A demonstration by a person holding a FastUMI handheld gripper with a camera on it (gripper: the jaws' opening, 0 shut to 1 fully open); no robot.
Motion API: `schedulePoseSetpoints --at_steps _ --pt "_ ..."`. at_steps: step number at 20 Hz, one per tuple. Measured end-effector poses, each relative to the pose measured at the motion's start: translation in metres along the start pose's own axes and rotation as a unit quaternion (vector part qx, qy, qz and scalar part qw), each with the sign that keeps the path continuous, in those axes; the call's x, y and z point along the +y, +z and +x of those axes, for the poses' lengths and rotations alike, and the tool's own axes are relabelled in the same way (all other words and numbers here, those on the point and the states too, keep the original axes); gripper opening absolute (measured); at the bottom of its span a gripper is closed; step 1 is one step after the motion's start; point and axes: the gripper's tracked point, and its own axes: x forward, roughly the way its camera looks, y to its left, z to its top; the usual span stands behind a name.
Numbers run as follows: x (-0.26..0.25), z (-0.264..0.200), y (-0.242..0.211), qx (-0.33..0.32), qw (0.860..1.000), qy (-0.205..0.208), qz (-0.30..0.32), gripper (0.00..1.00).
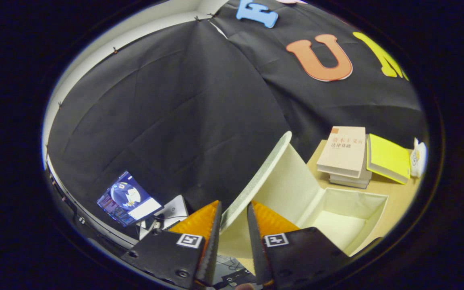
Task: Open the storage box then place both shoes into the box .Put the left shoe in first, then the right shoe, with the right side of both shoes facing outward in a uniform manner.
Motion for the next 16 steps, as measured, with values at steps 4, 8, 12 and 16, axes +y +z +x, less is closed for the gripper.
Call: schedulePoseSetpoints --at_steps 4,8,12,16 --pt "-0.009 -0.016 0.013 -0.029 0.998 -0.039 -0.026 0.72" --pt "-0.027 -0.041 0.025 -0.07 0.993 -0.087 -0.033 0.94" --pt "-0.055 -0.079 0.025 -0.089 0.987 -0.131 -0.03 0.94" --pt "-0.091 -0.129 0.021 -0.111 0.974 -0.196 -0.036 0.95"
